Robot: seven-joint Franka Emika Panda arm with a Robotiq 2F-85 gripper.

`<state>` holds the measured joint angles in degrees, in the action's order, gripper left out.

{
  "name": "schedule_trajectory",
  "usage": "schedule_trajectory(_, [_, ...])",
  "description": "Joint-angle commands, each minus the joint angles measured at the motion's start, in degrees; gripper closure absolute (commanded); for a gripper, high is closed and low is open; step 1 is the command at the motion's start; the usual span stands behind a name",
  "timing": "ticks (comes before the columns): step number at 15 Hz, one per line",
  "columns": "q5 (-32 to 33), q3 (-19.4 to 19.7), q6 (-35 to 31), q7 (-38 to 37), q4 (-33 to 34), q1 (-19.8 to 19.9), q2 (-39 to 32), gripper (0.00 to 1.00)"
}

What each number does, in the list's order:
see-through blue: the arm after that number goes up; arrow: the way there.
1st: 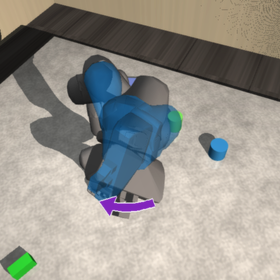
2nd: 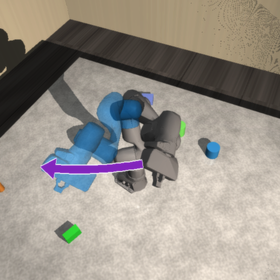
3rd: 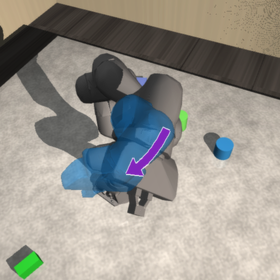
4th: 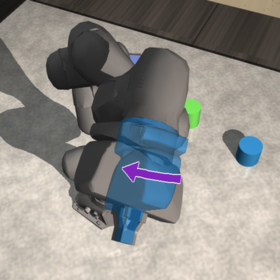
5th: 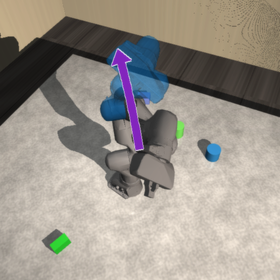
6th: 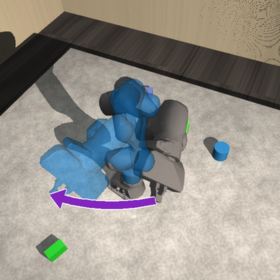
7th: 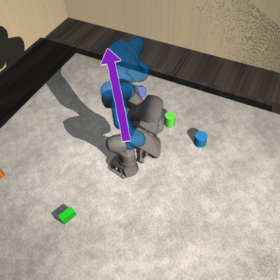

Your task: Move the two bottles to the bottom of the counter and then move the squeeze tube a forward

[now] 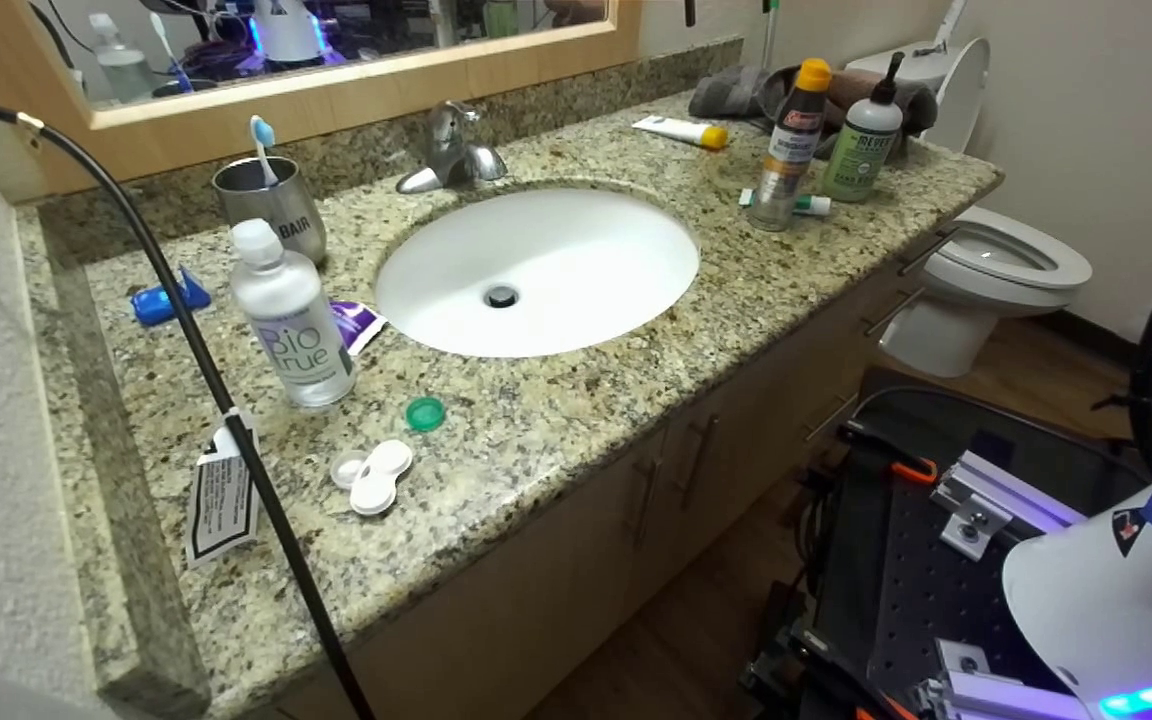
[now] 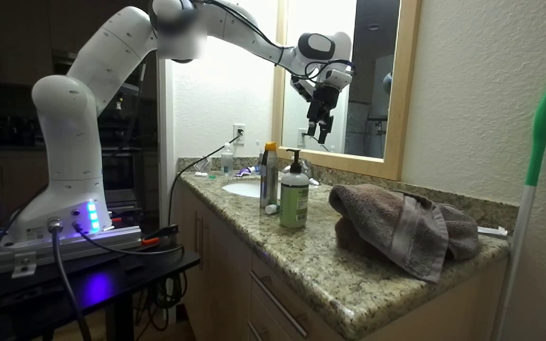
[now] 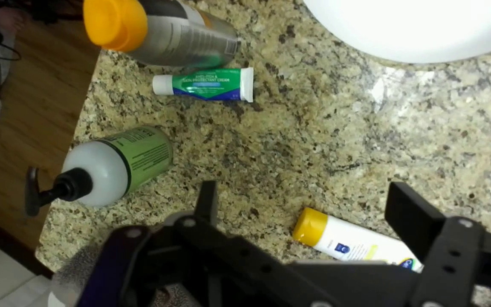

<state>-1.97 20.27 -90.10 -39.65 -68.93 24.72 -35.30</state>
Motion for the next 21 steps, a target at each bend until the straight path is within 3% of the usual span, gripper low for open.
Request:
schedule_trajectory(1, [-0.24, -1.48, 3.62, 12.5, 6.6, 3.27, -3.96, 0.0])
schedule_trajectory(7, [0.05, -1.99, 12.01, 33.02, 23.11, 8.04, -14.19, 0.0])
schedule_trajectory(8, [-0.6, -1.55, 16.25, 31.34, 25.96, 8.18, -15.92, 0.0])
schedule_trajectory(9, [0.12, -0.56, 9.96, 29.53, 17.2, 6.12, -10.77, 0.0])
schedule_trajectory(12, [0.03, -0.61, 13.93, 30.12, 22.25, 6.94, -14.41, 0.0])
schedule_trajectory(13, [1.64, -1.54, 14.13, 38.44, 22.88, 7.35, -15.03, 0.0])
schedule_trajectory(15, [1.63, -4.43, 14.73, 43.87, 28.16, 10.37, -18.88, 0.0])
schedule_trajectory(18, [-0.5, -8.1, 15.73, 51.04, 30.47, 13.13, -21.11, 0.0])
schedule_trajectory(20, [-0.99, -9.21, 16.01, 48.11, 32.66, 13.67, -23.29, 0.0])
schedule_trajectory(21, [-2.2, -9.36, 14.61, 41.82, 34.17, 13.75, -24.52, 0.0])
